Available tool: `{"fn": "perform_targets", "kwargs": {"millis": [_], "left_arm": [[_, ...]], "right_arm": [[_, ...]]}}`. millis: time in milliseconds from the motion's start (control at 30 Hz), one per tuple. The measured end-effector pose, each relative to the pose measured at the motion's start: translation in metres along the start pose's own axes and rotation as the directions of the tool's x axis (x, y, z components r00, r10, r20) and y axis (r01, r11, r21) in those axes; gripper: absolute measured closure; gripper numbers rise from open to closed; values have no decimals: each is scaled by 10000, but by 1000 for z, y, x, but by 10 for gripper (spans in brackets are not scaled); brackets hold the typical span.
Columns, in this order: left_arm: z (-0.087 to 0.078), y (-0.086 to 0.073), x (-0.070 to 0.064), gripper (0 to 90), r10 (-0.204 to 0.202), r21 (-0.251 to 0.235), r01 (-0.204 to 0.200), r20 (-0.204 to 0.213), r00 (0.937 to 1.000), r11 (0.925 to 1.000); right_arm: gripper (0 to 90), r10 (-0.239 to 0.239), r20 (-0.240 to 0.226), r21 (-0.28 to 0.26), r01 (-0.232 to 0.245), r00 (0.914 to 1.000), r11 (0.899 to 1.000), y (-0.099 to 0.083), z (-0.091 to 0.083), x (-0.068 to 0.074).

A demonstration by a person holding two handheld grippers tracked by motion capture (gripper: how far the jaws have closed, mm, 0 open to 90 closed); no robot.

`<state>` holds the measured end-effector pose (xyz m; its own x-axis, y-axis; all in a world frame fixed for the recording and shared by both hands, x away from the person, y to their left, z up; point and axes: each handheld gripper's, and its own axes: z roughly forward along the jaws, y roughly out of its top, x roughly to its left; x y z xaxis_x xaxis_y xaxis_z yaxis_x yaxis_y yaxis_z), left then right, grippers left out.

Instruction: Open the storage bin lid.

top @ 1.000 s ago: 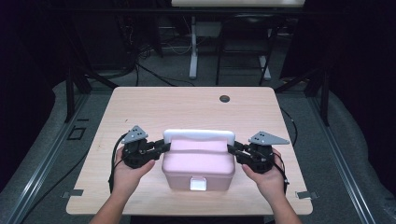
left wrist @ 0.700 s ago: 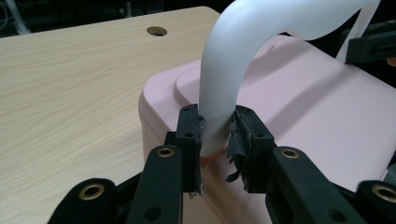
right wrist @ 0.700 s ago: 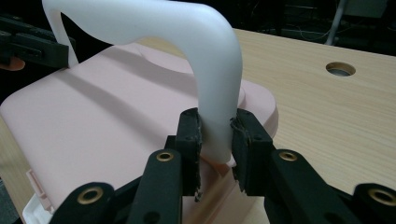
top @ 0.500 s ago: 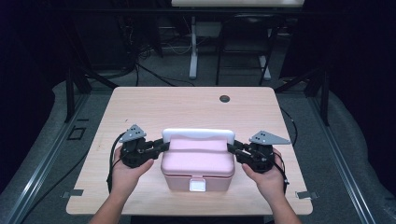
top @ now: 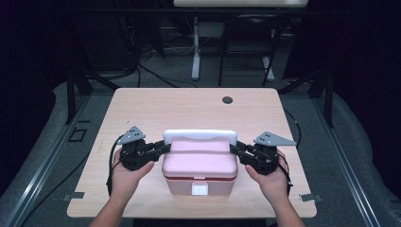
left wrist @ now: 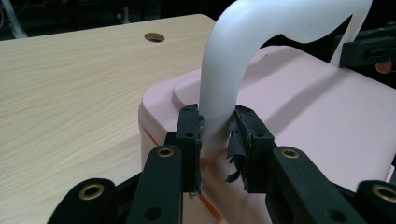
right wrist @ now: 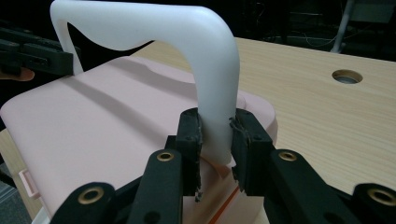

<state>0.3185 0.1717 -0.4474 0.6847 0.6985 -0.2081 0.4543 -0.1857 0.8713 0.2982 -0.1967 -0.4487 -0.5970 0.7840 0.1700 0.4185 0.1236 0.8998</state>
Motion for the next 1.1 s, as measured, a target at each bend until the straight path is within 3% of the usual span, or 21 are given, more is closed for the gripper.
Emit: {"fn": "perform_targets", "kwargs": {"millis": [400, 800, 1100], "left_arm": [[-10, 0, -1, 703, -73, -68, 73, -54, 10000, 10000], [-26, -7, 2, 786, -70, 115, 72, -169, 9998, 9999], [-26, -17, 5, 833, -117, 423, 130, -294, 9995, 9990]], "right_arm": [[736, 175, -90, 4, -175, 9998, 9998, 2, 1, -2], [736, 274, -130, -123, -276, 9995, 9995, 7, 0, -3], [736, 280, -189, -214, -284, 9994, 9994, 11, -1, -4]]}}
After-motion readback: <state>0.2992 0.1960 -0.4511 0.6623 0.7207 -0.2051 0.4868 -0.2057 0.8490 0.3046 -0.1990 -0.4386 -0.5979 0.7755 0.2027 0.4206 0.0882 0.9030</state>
